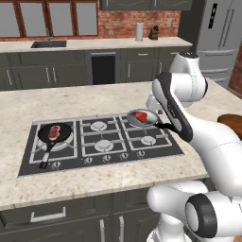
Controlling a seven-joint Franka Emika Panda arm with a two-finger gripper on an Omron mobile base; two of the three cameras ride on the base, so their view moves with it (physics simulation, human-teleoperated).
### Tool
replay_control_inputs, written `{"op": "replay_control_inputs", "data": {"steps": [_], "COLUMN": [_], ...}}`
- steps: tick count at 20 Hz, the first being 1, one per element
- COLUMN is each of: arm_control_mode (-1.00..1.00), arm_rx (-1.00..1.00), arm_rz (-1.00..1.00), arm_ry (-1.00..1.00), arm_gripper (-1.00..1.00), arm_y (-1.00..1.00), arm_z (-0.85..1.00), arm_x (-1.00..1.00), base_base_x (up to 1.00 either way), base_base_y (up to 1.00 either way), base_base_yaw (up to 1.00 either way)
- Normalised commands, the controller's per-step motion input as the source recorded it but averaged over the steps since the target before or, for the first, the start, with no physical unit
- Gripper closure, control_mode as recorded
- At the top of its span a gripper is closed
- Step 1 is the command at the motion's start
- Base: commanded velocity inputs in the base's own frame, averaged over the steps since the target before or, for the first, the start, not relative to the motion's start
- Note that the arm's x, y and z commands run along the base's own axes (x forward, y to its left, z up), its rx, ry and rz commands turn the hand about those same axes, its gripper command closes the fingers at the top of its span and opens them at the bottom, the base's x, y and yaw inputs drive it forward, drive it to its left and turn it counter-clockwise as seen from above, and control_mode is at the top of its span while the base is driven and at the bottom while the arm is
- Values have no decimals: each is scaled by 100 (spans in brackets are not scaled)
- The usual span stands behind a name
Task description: Place one of the steaks on the plate and the other in the bowl. Then place the bowl in the fridge.
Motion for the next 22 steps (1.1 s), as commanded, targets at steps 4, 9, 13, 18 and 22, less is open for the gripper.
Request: {"op": "replay_control_inputs", "data": {"steps": [4, 9, 13, 18, 22], "arm_control_mode": [-100, -100, -100, -100, -100], "arm_rx": [0, 0, 0, 0, 0], "arm_rz": [0, -2, -3, 0, 0], "arm_ry": [-2, 0, 0, 0, 0], "arm_gripper": [-100, -100, -100, -100, -100], "arm_y": [0, -9, -24, -17, -7], "arm_z": [-4, -20, -26, -30, -28], "arm_x": [4, 18, 37, 44, 42], "base_base_x": [0, 0, 0, 0, 0], "base_base_y": [0, 0, 0, 0, 0], "base_base_yaw": [0, 0, 0, 0, 0]}}
